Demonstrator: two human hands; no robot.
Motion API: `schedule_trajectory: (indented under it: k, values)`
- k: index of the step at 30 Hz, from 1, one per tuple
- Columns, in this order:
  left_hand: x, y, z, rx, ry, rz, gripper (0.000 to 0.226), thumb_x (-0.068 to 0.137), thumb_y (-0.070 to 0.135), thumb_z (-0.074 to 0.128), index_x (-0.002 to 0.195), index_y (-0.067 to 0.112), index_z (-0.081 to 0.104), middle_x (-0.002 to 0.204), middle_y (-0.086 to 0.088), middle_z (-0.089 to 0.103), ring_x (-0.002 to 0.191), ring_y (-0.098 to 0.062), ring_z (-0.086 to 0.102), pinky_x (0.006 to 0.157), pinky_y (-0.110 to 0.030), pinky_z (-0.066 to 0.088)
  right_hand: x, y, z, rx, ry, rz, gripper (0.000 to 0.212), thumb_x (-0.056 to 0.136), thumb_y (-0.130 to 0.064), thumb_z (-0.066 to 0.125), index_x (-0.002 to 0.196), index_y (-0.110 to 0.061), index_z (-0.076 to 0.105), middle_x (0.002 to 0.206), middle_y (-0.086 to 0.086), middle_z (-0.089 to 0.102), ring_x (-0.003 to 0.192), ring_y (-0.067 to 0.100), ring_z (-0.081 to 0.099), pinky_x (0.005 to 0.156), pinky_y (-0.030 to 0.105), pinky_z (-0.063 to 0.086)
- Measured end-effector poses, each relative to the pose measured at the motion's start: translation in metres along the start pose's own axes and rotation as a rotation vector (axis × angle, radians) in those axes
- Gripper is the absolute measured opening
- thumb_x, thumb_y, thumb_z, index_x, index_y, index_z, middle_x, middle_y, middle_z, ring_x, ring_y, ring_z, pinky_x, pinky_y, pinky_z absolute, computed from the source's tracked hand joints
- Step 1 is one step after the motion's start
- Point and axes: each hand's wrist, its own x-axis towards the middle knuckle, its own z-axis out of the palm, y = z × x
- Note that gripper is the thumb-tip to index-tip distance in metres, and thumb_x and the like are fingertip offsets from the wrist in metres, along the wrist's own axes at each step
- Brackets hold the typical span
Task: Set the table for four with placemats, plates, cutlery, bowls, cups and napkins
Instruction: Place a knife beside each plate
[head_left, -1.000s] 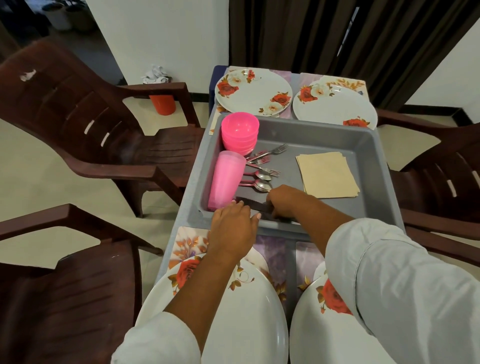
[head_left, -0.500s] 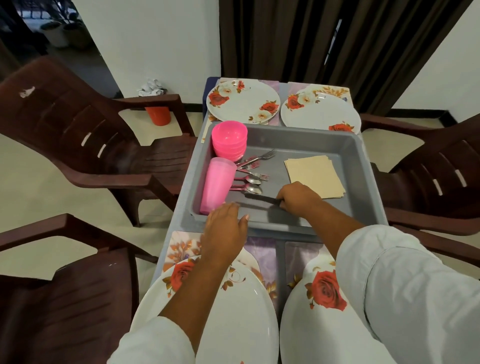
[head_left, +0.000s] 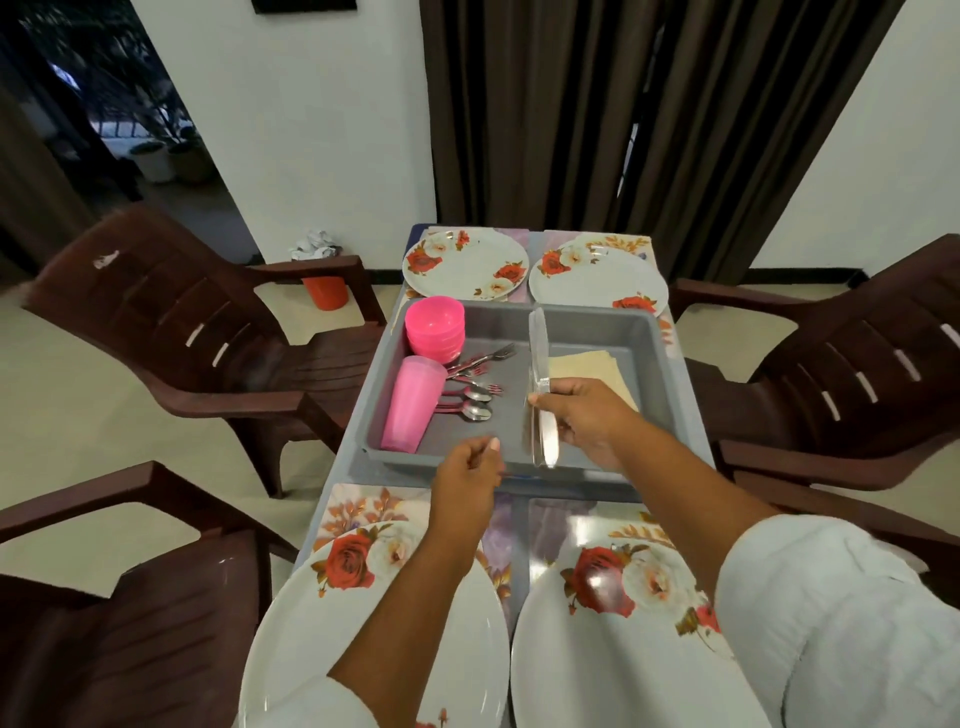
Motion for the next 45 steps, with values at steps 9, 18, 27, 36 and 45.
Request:
schedule_trajectory:
  k: [9,18,27,36,45]
  values:
    - [-0.088,-0.012,0.006,-0.208,-0.131,-0.162,0.027,0.103,0.032,0.055,0.115,0.015,0.073,0.108,-0.01,0.076,0.104,-0.029,0.072,0.089,-0.041,0.058,-0.142,0.048,0.001,0.017,-0.238,0.158,0.017,0.096,-0.013,0.068,0.109,-0.005,0.075,0.101,0.017,0.077,0.094,0.034,0.075,0.088,0.044,0.06]
    - [-0.157,-0.035,0.018,-0.27,-0.084,-0.283,0.018,0.099,0.017,0.063,0.11,0.006,0.073,0.102,-0.013,0.077,0.087,-0.023,0.075,0.078,-0.033,0.059,-0.199,0.104,-0.008,0.024,-0.266,0.177,0.018,0.094,-0.01,0.069,0.11,-0.004,0.076,0.101,0.016,0.076,0.089,0.027,0.072,0.092,0.04,0.058]
    - [-0.185,-0.054,0.02,-0.455,-0.001,-0.335,0.023,0.095,0.012,0.067,0.112,-0.003,0.071,0.109,-0.022,0.074,0.095,-0.029,0.071,0.093,-0.043,0.058,-0.222,0.124,-0.015,0.139,-0.28,0.241,0.019,0.098,-0.009,0.063,0.115,-0.001,0.068,0.105,0.016,0.076,0.095,0.026,0.073,0.081,0.037,0.061]
    - [-0.195,-0.07,0.011,-0.505,0.001,-0.349,0.019,0.096,0.006,0.064,0.112,-0.003,0.069,0.108,-0.023,0.074,0.1,-0.031,0.073,0.1,-0.046,0.054,-0.229,0.132,-0.011,0.177,-0.278,0.258,0.018,0.096,-0.006,0.066,0.112,-0.001,0.072,0.101,0.017,0.076,0.088,0.023,0.074,0.075,0.032,0.06]
    - [-0.204,-0.07,0.003,-0.46,0.017,-0.331,0.017,0.094,0.007,0.068,0.109,0.001,0.072,0.102,-0.02,0.075,0.09,-0.03,0.075,0.083,-0.041,0.061,-0.236,0.135,0.007,0.059,-0.197,0.159,0.018,0.089,-0.007,0.075,0.106,-0.001,0.072,0.099,0.019,0.076,0.095,0.034,0.075,0.088,0.043,0.061]
